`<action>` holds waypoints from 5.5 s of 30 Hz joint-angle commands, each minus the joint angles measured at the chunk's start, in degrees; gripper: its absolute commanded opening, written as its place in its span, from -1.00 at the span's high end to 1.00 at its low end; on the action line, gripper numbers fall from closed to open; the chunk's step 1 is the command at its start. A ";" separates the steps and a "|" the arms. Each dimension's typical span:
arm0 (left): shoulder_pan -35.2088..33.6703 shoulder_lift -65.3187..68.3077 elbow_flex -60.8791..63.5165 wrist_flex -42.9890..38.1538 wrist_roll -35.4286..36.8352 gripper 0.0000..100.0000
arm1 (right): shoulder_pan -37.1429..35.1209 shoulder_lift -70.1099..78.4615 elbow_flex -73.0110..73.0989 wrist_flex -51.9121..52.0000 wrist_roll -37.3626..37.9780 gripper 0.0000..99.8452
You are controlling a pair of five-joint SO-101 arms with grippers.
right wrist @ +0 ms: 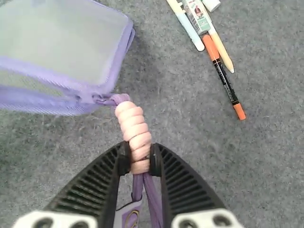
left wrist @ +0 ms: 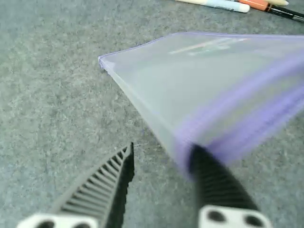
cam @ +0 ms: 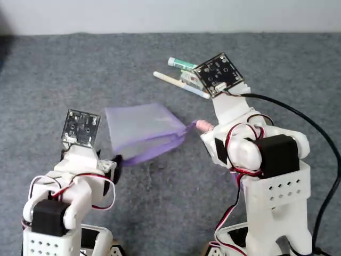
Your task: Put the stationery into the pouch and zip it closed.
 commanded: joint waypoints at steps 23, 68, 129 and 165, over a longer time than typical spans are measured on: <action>-5.19 -0.09 3.74 -11.34 1.93 0.98 | 0.75 -1.36 -0.62 1.80 0.26 0.98; -5.80 -0.53 -9.54 9.14 5.19 0.98 | 11.74 81.27 -66.11 -5.14 7.47 0.18; -5.80 -0.53 -8.04 8.70 5.19 0.98 | 6.99 79.25 -69.80 2.77 15.91 0.98; -5.36 0.09 -14.64 8.35 8.09 0.98 | -24.22 15.08 -43.25 0.84 -23.74 0.98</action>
